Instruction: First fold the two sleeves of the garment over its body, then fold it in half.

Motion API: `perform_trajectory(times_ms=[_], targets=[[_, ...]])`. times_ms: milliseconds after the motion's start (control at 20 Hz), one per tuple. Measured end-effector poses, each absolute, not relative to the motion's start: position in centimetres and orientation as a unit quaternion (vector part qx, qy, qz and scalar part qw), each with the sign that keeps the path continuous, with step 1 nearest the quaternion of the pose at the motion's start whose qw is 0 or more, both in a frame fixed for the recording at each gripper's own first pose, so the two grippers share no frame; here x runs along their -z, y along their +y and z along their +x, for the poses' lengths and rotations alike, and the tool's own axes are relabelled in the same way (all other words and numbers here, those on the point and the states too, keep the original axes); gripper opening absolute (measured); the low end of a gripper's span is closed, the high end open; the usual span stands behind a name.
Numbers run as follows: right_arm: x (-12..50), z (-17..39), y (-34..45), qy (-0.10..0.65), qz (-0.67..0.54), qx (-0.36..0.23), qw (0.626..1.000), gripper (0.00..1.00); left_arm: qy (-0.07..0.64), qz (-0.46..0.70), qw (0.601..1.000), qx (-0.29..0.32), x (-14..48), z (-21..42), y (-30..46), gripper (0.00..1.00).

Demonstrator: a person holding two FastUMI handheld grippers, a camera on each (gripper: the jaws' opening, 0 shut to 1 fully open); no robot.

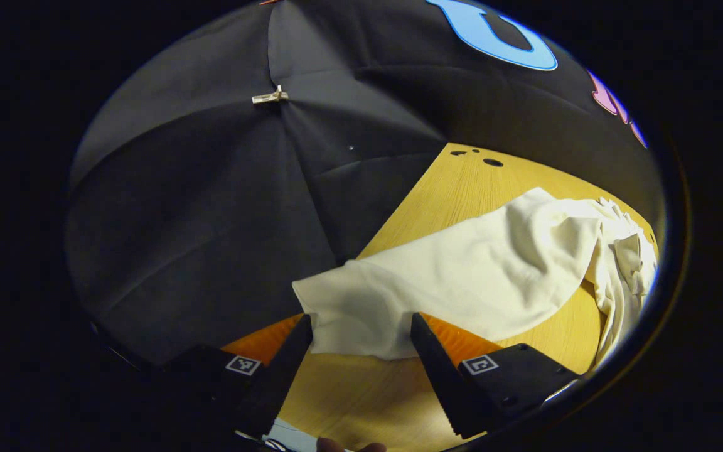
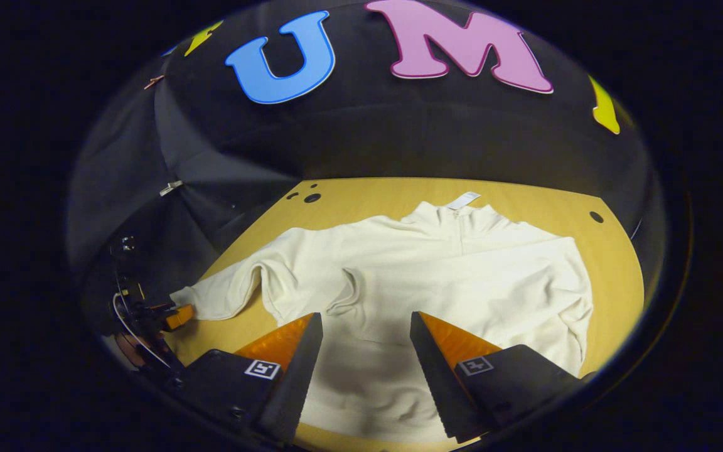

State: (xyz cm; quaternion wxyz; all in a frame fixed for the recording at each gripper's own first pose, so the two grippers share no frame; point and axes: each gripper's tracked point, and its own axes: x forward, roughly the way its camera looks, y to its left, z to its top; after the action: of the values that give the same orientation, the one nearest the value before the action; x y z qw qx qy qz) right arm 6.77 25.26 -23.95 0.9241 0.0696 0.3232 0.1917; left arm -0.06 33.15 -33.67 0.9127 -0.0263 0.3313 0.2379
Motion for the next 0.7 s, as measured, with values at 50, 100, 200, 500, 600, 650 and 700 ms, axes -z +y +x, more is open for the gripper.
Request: perform_trajectory(times_ms=[50,100,200,500,600,650,700], targets=[[24.0,6.4,24.3,0.323,0.068,-0.183,0.926,0.87,0.337,-0.029,0.912,-0.234,33.9,-0.1,33.2,1.00],[24.1,5.9,23.3,0.325,0.069,-0.176,0.927,0.87,0.337,-0.029,0.912,-0.231,33.8,-0.2,33.1,0.99],[24.2,5.0,21.6,0.327,0.074,-0.161,0.928,0.87,0.337,-0.041,0.916,-0.213,34.2,0.4,32.5,0.96],[24.6,3.4,17.6,0.331,0.086,-0.134,0.930,0.87,0.360,-0.011,0.914,-0.187,34.0,1.8,31.4,0.24],[24.4,3.4,16.4,0.326,0.092,-0.126,0.932,0.87,0.370,0.002,0.908,-0.197,33.8,1.9,31.3,0.20],[24.3,3.3,15.7,0.324,0.093,-0.121,0.934,0.87,0.373,0.005,0.906,-0.199,33.5,1.9,31.0,0.17],[24.3,3.3,15.1,0.321,0.093,-0.117,0.935,0.87,0.369,0.002,0.909,-0.196,32.9,2.2,30.5,0.13]])
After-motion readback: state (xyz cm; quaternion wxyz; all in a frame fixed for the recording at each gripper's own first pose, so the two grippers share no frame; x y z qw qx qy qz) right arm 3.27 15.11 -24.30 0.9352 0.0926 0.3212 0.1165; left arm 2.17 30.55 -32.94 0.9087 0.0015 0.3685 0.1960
